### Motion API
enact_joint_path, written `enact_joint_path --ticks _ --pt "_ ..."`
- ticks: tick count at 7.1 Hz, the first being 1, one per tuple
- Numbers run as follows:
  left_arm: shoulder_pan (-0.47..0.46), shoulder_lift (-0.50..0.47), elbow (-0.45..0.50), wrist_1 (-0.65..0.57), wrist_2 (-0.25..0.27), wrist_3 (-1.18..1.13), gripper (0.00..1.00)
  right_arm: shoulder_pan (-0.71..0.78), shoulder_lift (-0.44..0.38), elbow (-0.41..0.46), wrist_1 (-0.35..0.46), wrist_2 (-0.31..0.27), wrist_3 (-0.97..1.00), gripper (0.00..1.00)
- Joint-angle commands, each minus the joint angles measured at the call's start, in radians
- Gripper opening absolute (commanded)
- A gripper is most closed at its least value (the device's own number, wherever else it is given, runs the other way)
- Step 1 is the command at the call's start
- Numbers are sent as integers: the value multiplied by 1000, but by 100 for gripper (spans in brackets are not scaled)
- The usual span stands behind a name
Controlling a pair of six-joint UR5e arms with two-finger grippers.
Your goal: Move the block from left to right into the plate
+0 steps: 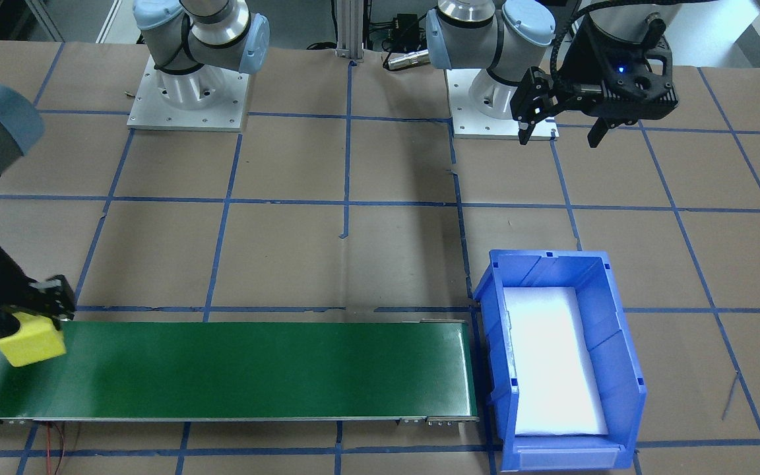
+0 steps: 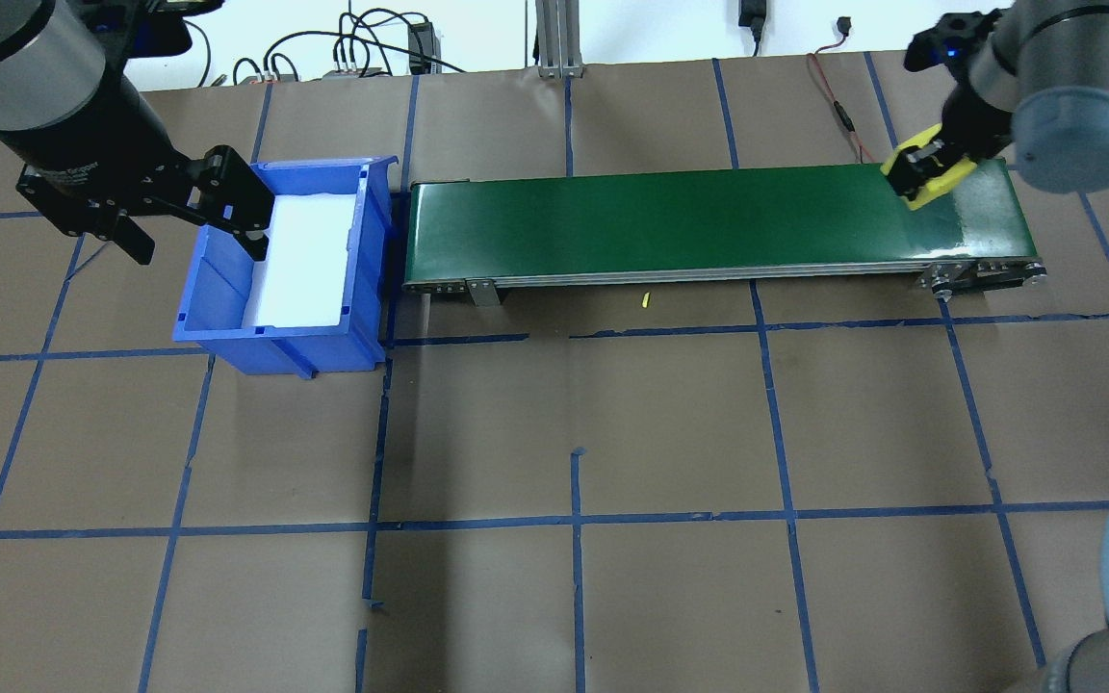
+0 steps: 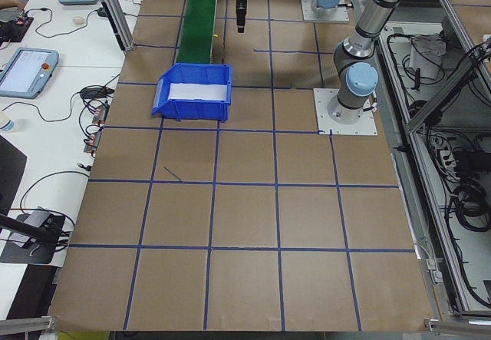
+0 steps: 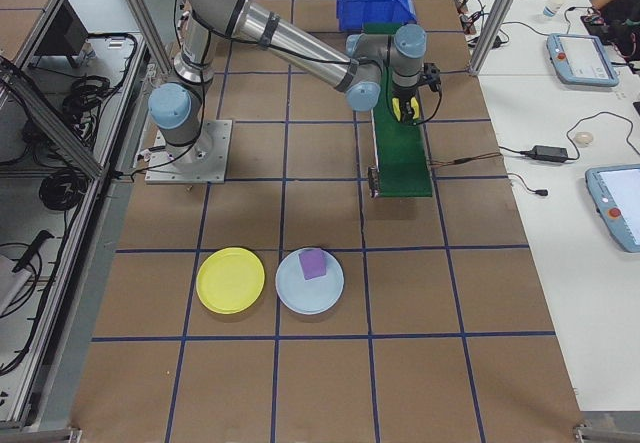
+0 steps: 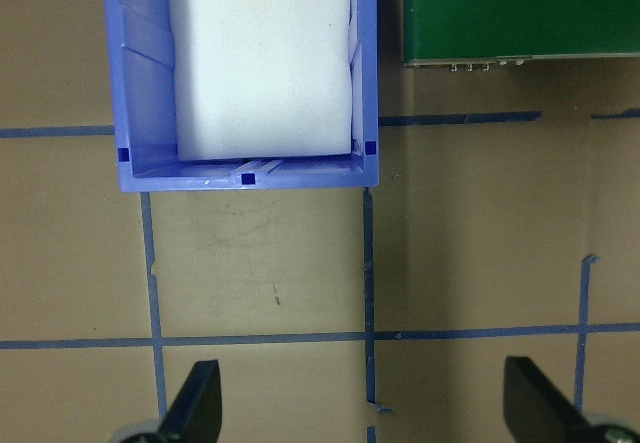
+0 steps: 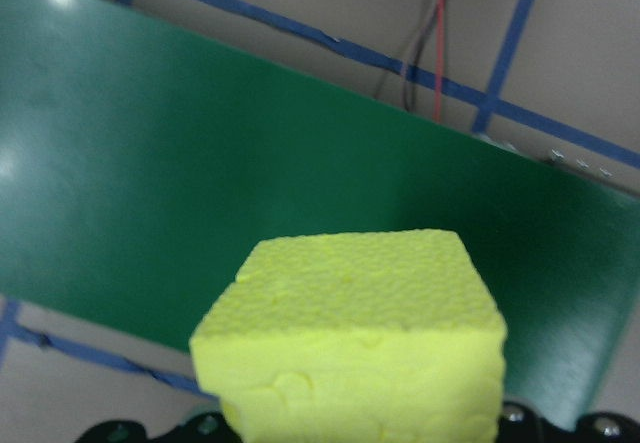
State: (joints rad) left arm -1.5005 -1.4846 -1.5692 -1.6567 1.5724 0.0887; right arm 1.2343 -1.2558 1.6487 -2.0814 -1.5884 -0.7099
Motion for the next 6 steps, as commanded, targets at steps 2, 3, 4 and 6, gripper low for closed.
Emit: enact_joint_path --ticks 2,3,4,6 --pt "0 0 0 0 0 2 100 -528 -109 172 66 -27 -519 33" --pt "0 0 0 1 0 3 100 -685 -122 190 78 -28 -624 32" --pt "0 0 0 1 1 3 100 -837 -132 200 78 -24 -699 32" --pt "0 0 0 0 1 5 100 -1031 -131 264 83 -16 -732 30"
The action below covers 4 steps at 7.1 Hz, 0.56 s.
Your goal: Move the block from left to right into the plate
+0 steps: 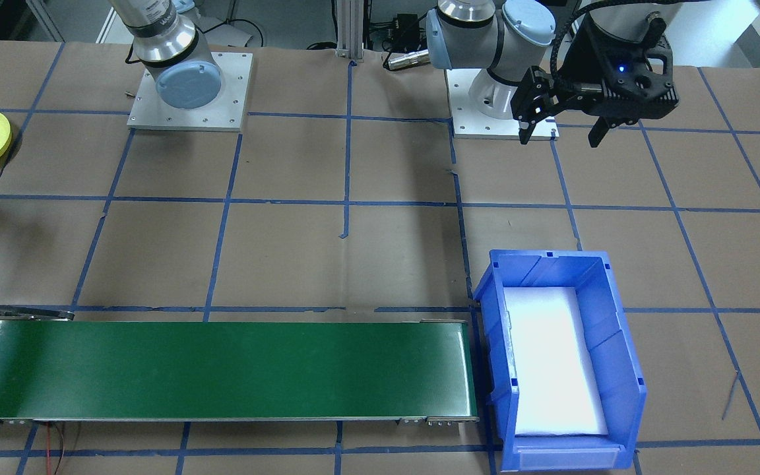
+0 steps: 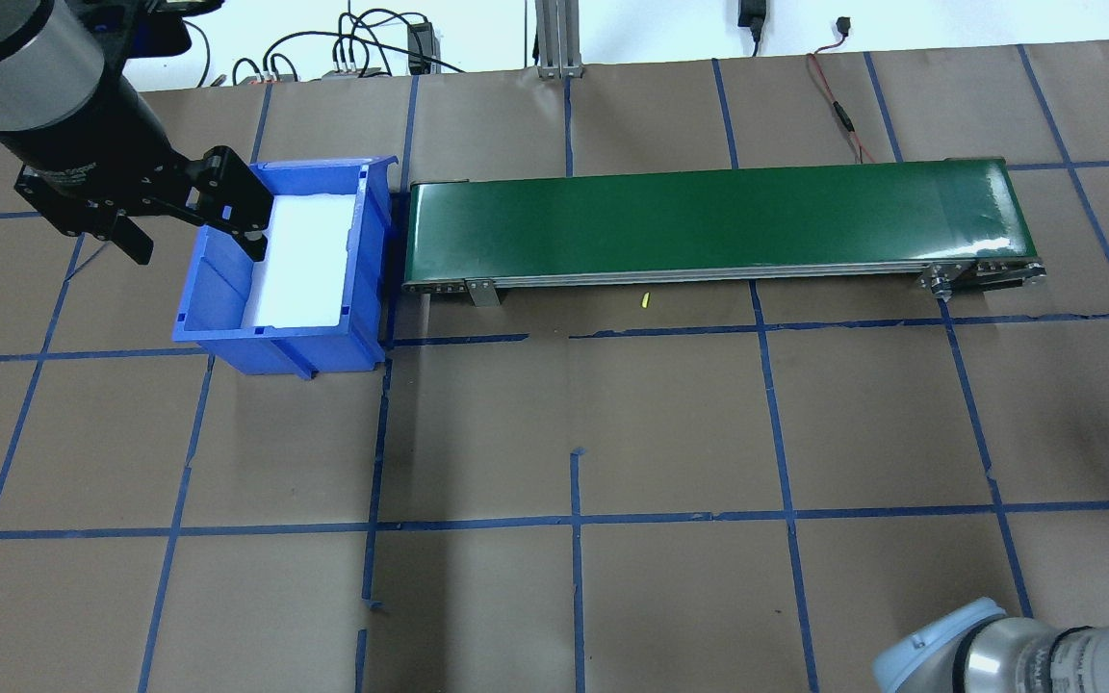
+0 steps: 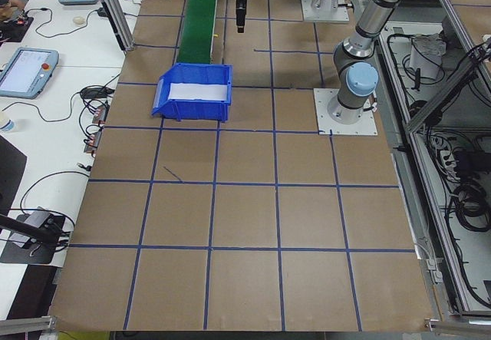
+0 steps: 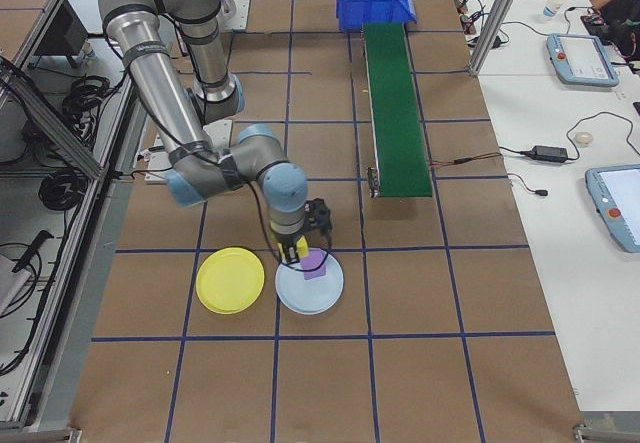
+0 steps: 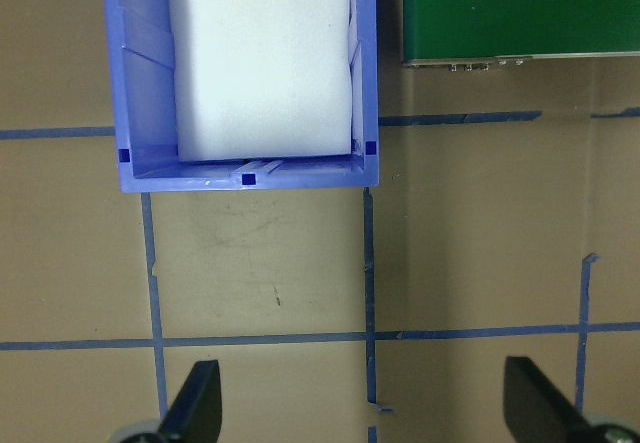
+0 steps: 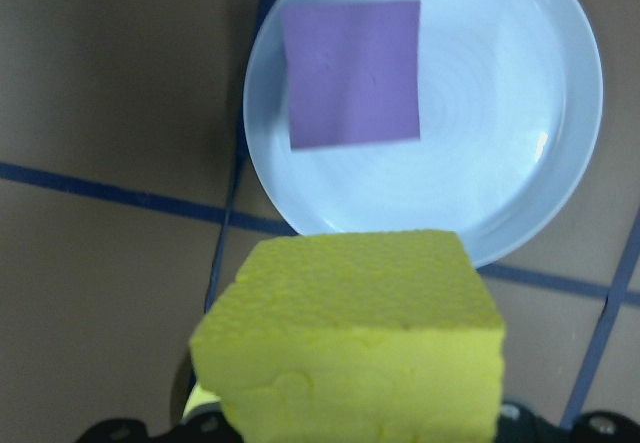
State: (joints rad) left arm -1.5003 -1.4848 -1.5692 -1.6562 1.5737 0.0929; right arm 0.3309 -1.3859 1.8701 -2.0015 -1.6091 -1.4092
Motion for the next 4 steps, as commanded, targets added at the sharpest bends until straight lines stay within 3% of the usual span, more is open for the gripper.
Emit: enact_joint_path --ticks 1,2,3,4 --pt "-1 0 0 -1 0 1 100 -197 1 110 -15 46 -101 29" --pt "0 0 0 1 0 1 100 -208 10 135 -22 93 -108 50" --pt "0 0 0 -1 0 1 100 -208 13 136 -20 116 -108 99" --pt "0 0 0 -1 0 1 100 -208 25 135 -20 107 -109 100"
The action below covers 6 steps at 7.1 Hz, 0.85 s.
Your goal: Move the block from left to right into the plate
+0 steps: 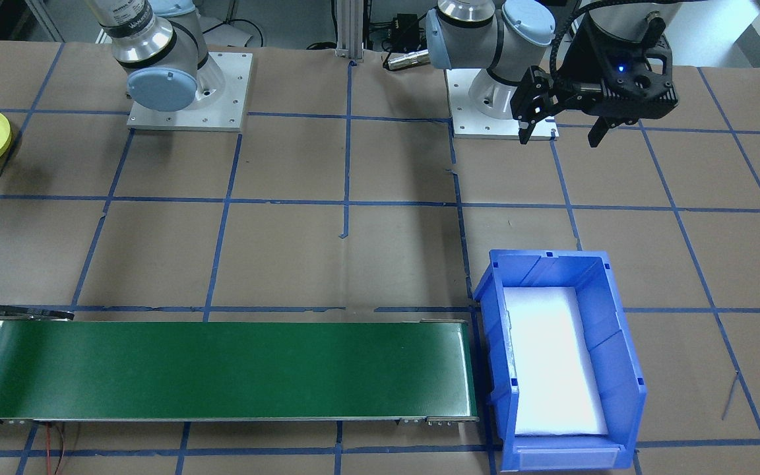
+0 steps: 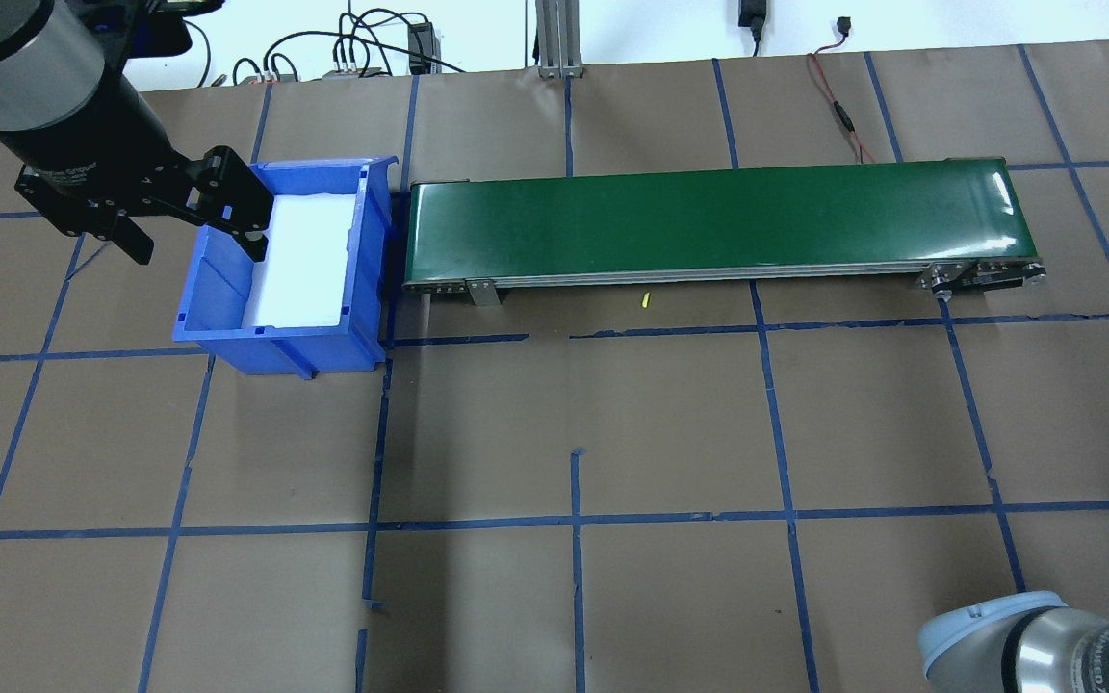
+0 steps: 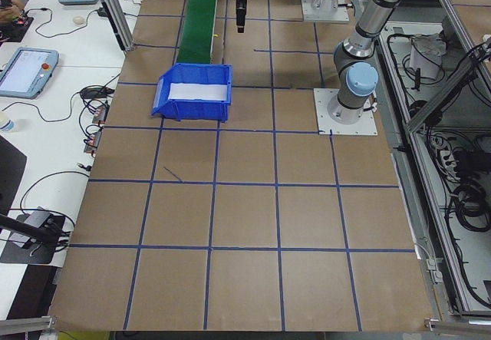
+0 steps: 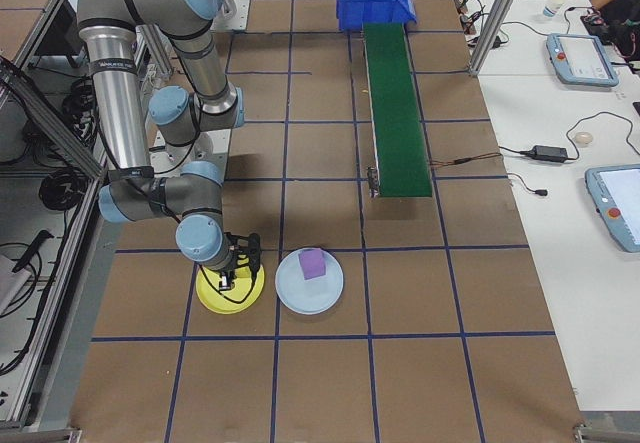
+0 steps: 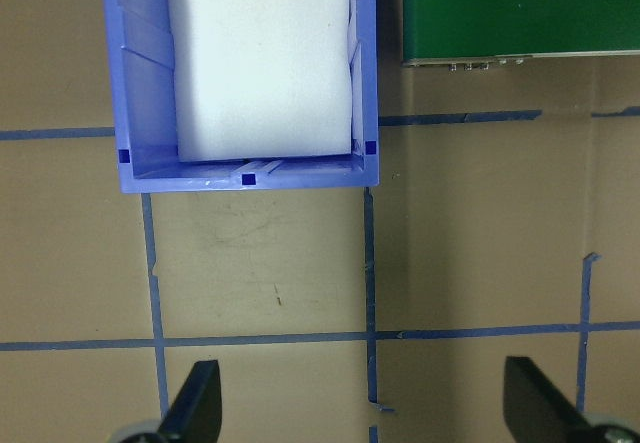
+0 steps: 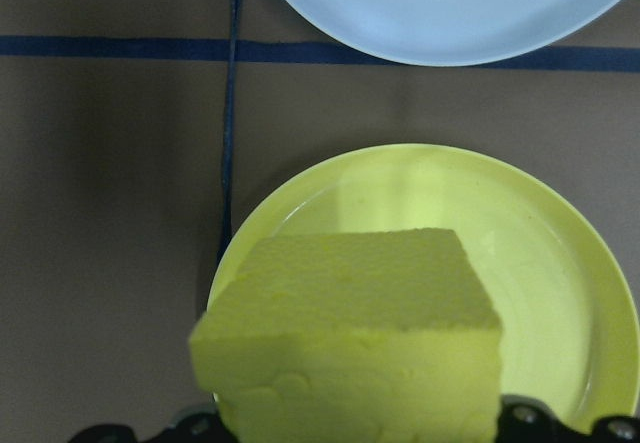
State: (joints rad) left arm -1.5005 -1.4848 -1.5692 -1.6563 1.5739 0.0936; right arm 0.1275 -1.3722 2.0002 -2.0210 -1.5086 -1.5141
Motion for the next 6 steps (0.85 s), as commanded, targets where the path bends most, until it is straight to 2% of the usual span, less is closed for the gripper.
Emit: enact_joint_path --ticks 1,2,3,4,6 --pt "-1 0 0 0 0 0 100 -5 16 -1 -2 11 -3 100" --pt "0 0 0 0 0 0 100 24 4 -4 1 2 41 100" --pt "0 0 0 0 0 0 100 123 -16 -27 16 -19 107 100" --pt "0 0 0 0 0 0 100 259 -48 -56 46 -27 208 100" --pt "0 0 0 1 0 0 100 590 -120 -107 148 -10 538 100"
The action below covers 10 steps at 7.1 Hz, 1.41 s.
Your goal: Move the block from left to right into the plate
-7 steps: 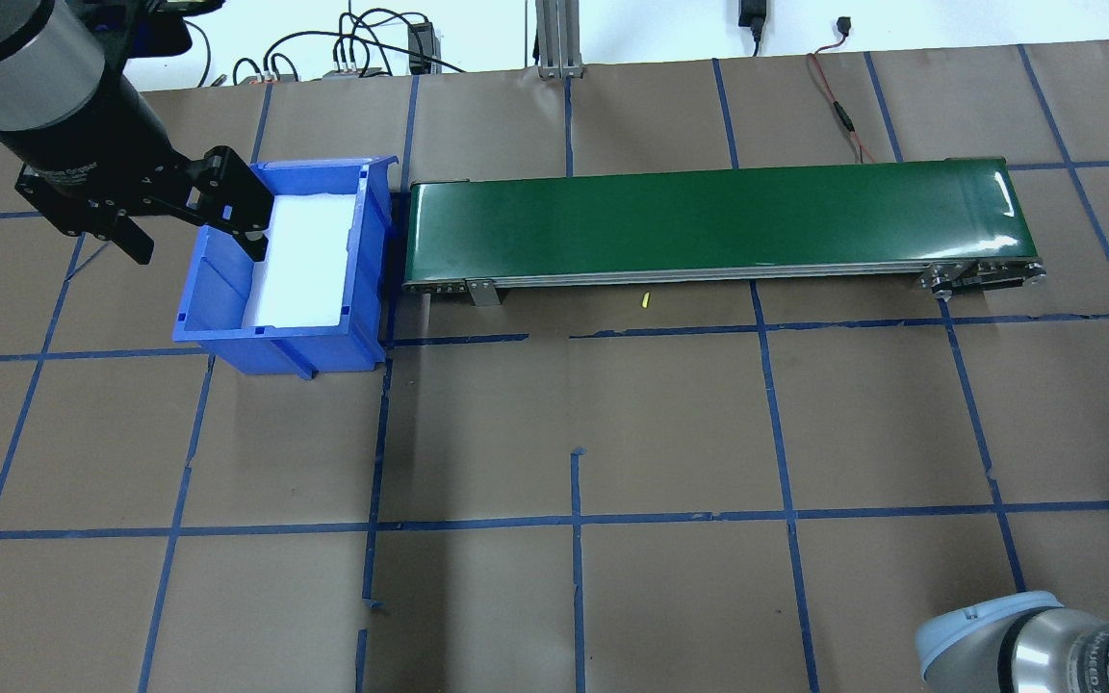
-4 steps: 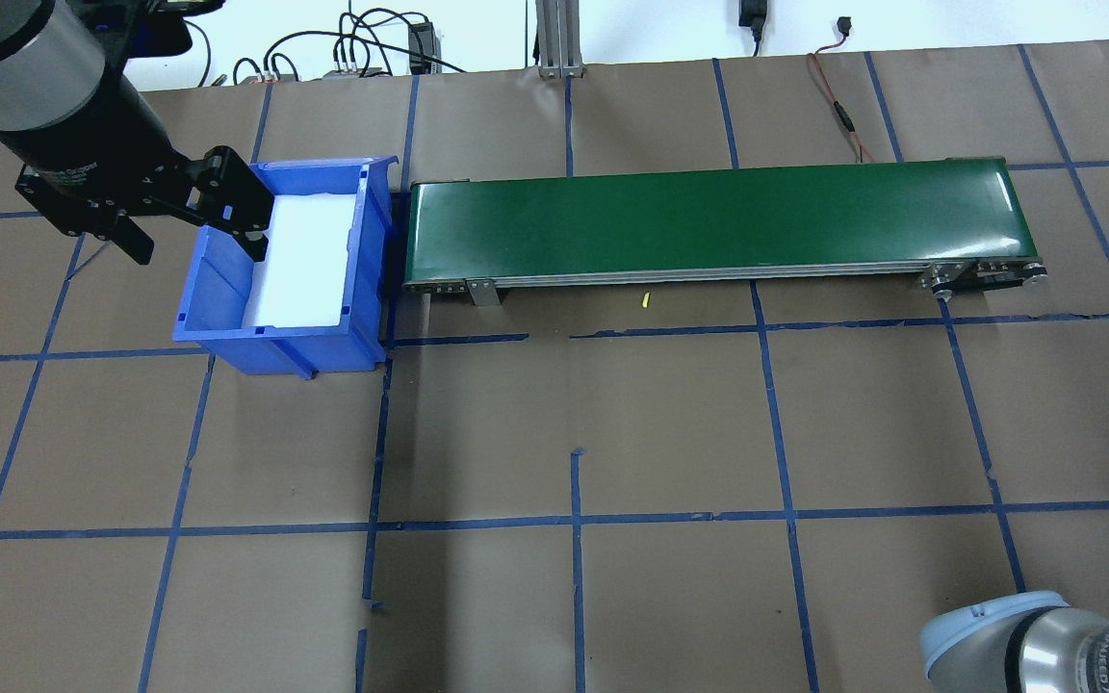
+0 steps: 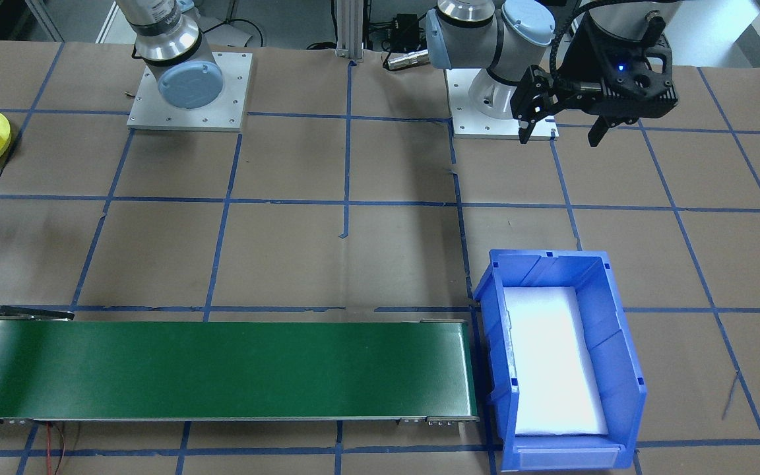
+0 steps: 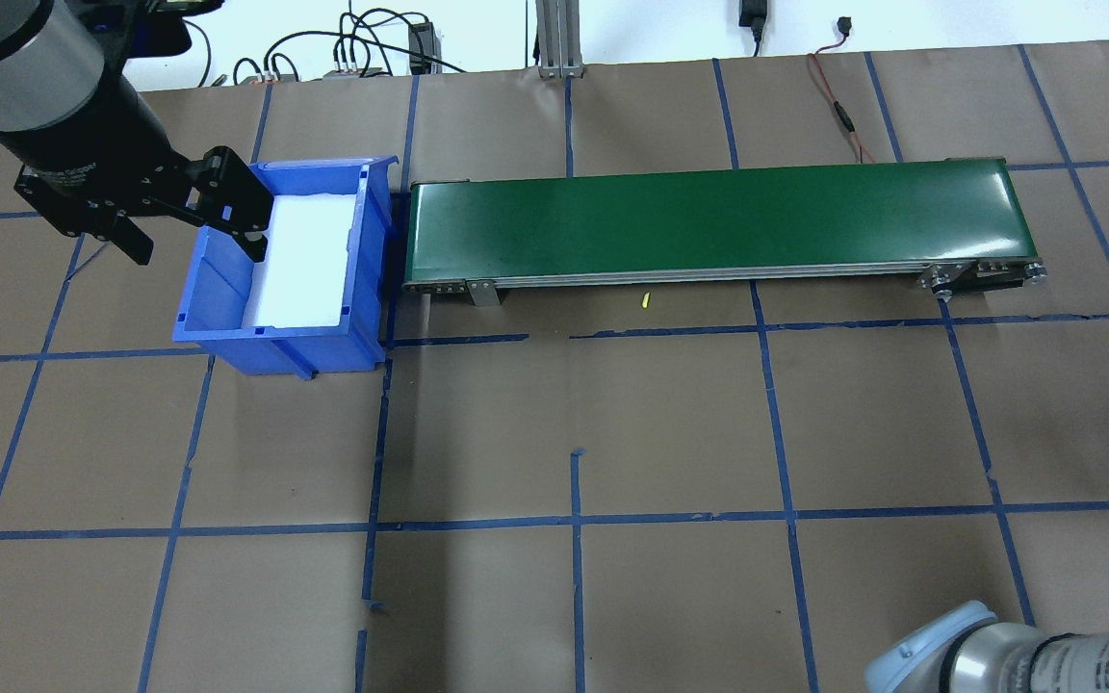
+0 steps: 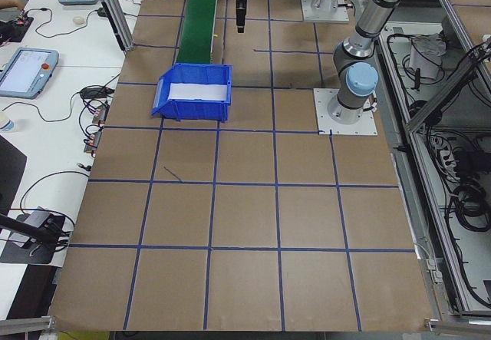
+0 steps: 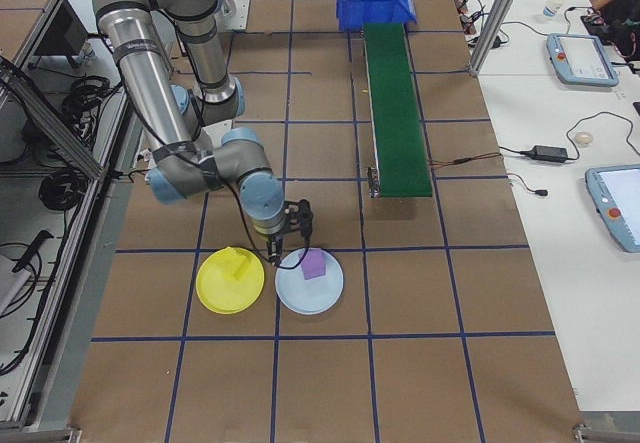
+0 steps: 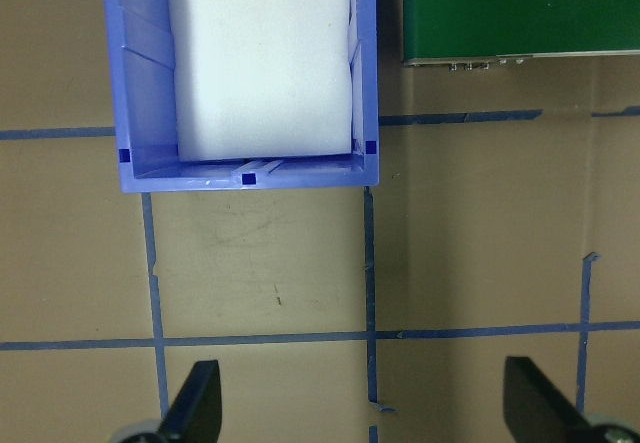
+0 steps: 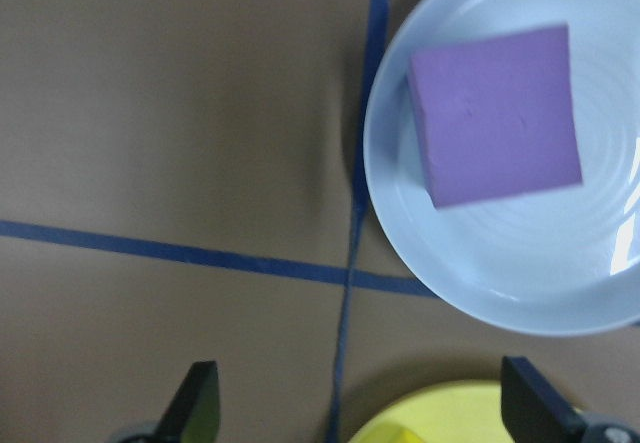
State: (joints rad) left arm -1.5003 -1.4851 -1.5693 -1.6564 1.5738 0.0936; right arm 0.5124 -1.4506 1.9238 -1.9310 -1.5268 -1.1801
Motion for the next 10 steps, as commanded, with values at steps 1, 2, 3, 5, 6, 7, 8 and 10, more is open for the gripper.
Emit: enact_joint_path --ticks 1,2,3,5,6,7,8,10 --pt "0 0 0 0 0 2 100 373 -43 -55 55 16 364 100" --pt "2 0 2 0 2 2 100 519 -45 -83 58 46 549 100" --pt "0 0 2 1 2 2 100 649 -59 -97 61 47 724 100" --pt "2 0 2 1 3 2 100 840 -158 -111 122 47 1010 100" --pt "2 0 2 1 3 2 100 904 -180 -158 168 37 1063 100" --pt "0 0 2 0 3 2 100 940 -185 -246 278 37 1129 100" --pt "0 0 2 3 3 2 100 974 -186 -315 370 40 1177 100" --pt "2 0 2 3 3 2 100 1050 -172 -330 386 39 1264 100"
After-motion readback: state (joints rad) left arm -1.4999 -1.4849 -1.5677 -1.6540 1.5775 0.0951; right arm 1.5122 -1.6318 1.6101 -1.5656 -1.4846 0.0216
